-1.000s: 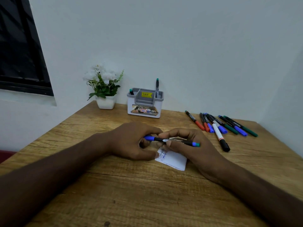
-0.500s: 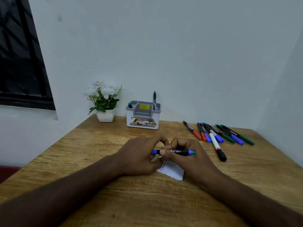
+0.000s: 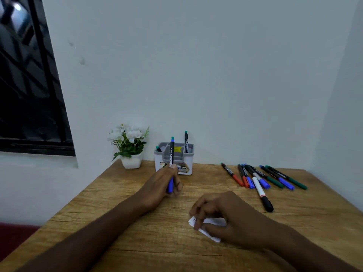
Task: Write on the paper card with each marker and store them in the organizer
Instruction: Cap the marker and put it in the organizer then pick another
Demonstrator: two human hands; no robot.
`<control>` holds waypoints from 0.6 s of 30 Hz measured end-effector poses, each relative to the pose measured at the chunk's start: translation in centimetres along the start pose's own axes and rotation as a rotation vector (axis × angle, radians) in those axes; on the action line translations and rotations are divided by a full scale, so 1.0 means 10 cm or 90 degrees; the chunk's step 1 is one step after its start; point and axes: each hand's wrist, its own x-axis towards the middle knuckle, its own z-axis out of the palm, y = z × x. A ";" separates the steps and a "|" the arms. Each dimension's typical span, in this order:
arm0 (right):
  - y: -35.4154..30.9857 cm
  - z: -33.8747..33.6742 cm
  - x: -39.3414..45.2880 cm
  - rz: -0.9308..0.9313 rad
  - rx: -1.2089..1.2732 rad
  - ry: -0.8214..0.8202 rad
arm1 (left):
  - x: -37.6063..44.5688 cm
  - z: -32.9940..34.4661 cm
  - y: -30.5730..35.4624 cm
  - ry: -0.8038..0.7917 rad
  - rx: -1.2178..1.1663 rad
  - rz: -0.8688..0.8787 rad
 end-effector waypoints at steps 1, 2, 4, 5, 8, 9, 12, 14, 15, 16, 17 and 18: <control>-0.01 -0.02 -0.01 -0.009 0.004 -0.004 | 0.02 0.00 0.01 0.010 0.022 0.009; -0.02 -0.03 -0.01 -0.013 0.012 -0.014 | 0.05 0.01 0.03 0.022 0.043 0.016; -0.03 -0.03 -0.02 -0.024 0.009 -0.024 | 0.14 0.01 0.13 0.088 0.028 0.032; -0.03 -0.02 -0.02 -0.033 0.001 -0.016 | 0.23 0.00 0.20 0.133 0.004 0.038; -0.03 0.04 -0.03 -0.035 -0.009 0.015 | 0.61 -0.09 0.35 0.236 -0.017 0.047; -0.03 0.05 -0.03 -0.031 -0.011 0.021 | 0.75 -0.13 0.41 0.248 -0.016 0.049; -0.04 0.05 -0.03 -0.026 -0.033 0.012 | 1.09 -0.18 0.60 0.292 0.041 0.043; -0.03 0.04 -0.02 -0.015 -0.044 0.000 | 1.28 -0.20 0.68 0.298 0.081 0.000; -0.03 0.04 -0.01 -0.006 -0.041 -0.004 | 1.36 -0.20 0.69 0.282 0.101 -0.027; -0.02 0.04 -0.01 0.004 -0.036 -0.008 | 1.43 -0.20 0.68 0.261 0.125 -0.047; -0.02 0.05 -0.01 0.011 -0.033 -0.011 | 1.48 -0.20 0.68 0.241 0.150 -0.060; -0.01 0.05 -0.01 0.012 -0.033 -0.010 | 1.52 -0.21 0.67 0.223 0.184 -0.066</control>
